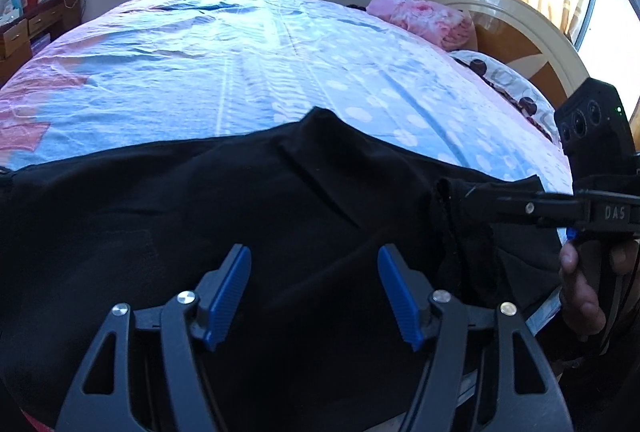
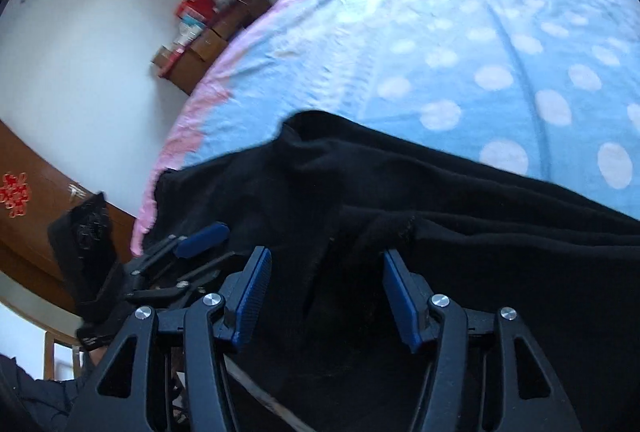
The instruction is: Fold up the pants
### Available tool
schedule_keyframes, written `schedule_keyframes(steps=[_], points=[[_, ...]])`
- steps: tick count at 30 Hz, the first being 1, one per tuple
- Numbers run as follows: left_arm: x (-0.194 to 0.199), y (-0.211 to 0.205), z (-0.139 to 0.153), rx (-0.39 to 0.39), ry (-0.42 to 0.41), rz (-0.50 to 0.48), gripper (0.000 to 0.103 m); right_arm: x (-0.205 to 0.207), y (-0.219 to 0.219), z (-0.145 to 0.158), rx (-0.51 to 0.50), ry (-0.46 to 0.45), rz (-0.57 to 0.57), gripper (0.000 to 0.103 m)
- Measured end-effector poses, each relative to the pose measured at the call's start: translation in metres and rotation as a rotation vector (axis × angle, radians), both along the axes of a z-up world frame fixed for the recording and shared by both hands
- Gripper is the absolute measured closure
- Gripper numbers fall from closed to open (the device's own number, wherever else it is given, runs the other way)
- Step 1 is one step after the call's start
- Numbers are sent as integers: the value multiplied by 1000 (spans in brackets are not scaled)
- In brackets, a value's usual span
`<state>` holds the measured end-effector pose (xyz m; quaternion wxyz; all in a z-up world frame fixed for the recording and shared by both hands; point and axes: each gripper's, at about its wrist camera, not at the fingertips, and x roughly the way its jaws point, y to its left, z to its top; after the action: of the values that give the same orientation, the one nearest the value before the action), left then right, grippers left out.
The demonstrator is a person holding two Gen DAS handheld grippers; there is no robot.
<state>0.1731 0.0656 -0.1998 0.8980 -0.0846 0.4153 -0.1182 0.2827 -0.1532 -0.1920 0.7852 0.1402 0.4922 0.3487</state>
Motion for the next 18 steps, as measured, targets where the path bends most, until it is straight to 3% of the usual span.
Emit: schedule_keyframes(steps=[5, 12, 15, 18], points=[[-11, -12, 2, 2, -6, -21, 34, 13, 7, -14, -35, 27, 5, 45], [-28, -71, 5, 0, -15, -170, 31, 10, -19, 19, -12, 7, 18, 44], [-27, -91, -1, 31, -2, -215, 31, 14, -32, 20, -18, 4, -13, 44], [-22, -104, -16, 121, 43, -211, 31, 20, -24, -2, -15, 73, 9, 44]])
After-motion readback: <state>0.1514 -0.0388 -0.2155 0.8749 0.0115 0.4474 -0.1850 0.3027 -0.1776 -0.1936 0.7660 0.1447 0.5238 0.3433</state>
